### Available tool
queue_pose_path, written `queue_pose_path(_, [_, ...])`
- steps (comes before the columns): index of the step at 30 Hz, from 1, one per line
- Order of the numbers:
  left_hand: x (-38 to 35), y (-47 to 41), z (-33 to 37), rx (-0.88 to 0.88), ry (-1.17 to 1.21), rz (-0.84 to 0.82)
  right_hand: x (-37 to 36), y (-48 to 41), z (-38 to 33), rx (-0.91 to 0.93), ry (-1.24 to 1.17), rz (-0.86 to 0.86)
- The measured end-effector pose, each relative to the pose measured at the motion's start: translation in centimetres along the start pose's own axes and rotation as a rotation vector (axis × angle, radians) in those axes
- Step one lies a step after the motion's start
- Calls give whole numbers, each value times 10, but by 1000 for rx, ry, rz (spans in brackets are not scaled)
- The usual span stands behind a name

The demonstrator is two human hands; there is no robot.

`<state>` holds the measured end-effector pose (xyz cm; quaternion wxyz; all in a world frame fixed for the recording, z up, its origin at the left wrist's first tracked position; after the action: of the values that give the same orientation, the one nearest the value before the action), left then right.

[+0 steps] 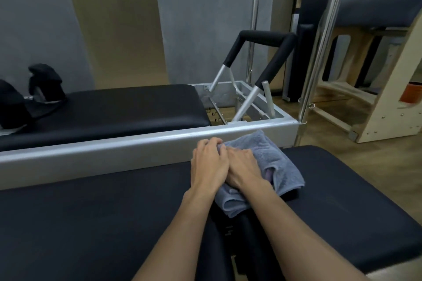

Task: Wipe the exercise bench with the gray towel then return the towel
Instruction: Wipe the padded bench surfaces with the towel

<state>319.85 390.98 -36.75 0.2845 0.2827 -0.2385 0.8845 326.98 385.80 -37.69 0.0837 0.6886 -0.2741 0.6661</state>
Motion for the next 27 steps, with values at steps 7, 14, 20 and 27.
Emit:
queue_pose_path(7, [47,11,-52,181,141,91,-4,2,-43,46,-78,22])
queue_pose_path(14, [53,17,-53,250,30,-134,8,35,7,234,-162,-167])
queue_pose_path(20, [42,9,-35,357,59,-292,25,26,35,-88,-276,12])
queue_pose_path(27, [36,19,-26,329,4,-138,25,23,26,-324,-70,54])
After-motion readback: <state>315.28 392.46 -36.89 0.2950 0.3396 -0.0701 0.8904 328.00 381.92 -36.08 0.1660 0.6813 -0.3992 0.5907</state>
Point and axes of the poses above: each hand's wrist, its own y-axis away from the middle knuckle, its own x-axis out of the back of the hand, z = x × y, the point moved 4 cm from there along -y, towards the middle knuckle, and after that the axes turned 1 degree about -z, right-handed, at the moved point
